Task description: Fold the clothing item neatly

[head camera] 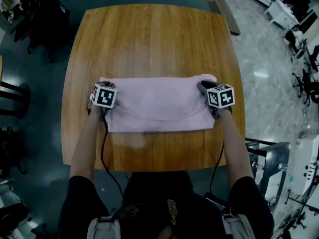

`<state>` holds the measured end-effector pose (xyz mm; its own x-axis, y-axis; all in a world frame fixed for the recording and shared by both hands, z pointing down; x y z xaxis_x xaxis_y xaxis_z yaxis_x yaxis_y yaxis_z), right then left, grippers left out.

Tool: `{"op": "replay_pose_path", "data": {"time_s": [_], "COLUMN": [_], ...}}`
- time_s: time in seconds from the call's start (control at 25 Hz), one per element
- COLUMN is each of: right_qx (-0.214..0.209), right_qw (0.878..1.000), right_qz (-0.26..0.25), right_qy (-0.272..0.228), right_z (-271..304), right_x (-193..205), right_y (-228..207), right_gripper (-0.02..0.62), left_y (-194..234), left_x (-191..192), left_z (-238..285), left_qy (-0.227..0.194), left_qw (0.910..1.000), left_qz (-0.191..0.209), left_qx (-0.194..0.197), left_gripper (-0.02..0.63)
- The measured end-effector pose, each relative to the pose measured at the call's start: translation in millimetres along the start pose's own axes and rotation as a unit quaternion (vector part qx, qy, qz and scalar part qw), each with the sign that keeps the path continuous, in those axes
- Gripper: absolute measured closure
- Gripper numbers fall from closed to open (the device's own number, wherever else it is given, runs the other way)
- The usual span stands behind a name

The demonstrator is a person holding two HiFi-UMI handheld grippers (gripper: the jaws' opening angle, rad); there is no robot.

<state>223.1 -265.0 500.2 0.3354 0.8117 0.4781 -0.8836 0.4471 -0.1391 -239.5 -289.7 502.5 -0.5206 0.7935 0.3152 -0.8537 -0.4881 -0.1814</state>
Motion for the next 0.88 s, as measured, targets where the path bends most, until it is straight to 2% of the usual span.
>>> {"op": "replay_pose_path", "data": {"time_s": [0.16,0.24,0.4,0.52,0.72,0.88], "right_qx": [0.014,0.006,-0.036,-0.037,-0.012,0.002], "right_qw": [1.0,1.0,0.998,0.996,0.997,0.994], "right_qz": [-0.008,-0.009,-0.024,-0.043,-0.047,-0.105], "right_qy": [0.001,-0.004,-0.05,-0.073,-0.062,-0.032], "right_z": [10.5,8.4,-32.6,-68.8,-85.8,-72.1], "right_x": [5.6,5.2,5.7,9.8,7.1,-9.3], "right_y": [3.3,3.4,-2.3,-22.1,-70.0,-86.6], "right_gripper": [0.512,0.512,0.509,0.509,0.509,0.509], "left_y": [0.8,-1.5,5.5,6.7,-15.7,-53.7], "left_x": [4.7,2.9,2.7,7.8,-8.3,-34.3], "left_z": [7.1,8.8,-9.3,-25.2,-57.5,-71.8], "left_qy": [-0.009,-0.003,-0.012,-0.022,-0.039,-0.055], "left_qw": [0.9999,1.0,0.9996,0.9996,0.9992,0.9976], "left_qz": [-0.008,-0.003,-0.011,-0.012,-0.008,0.023], "left_qx": [-0.001,-0.005,-0.024,-0.011,0.0,0.036], "left_gripper": [0.555,0.566,0.56,0.548,0.537,0.515]}}
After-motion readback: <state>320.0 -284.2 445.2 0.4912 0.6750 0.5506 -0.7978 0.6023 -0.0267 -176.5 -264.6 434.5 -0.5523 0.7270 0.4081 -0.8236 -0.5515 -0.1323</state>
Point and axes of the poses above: the fingertips, and each gripper's own axes: z forward along the fingers, y to its left, x out of its underside, the point moved 10 cm from there along -z, backward along the fingers, and after that the axes turned 14 degrees about y, right-handed, at the moved point
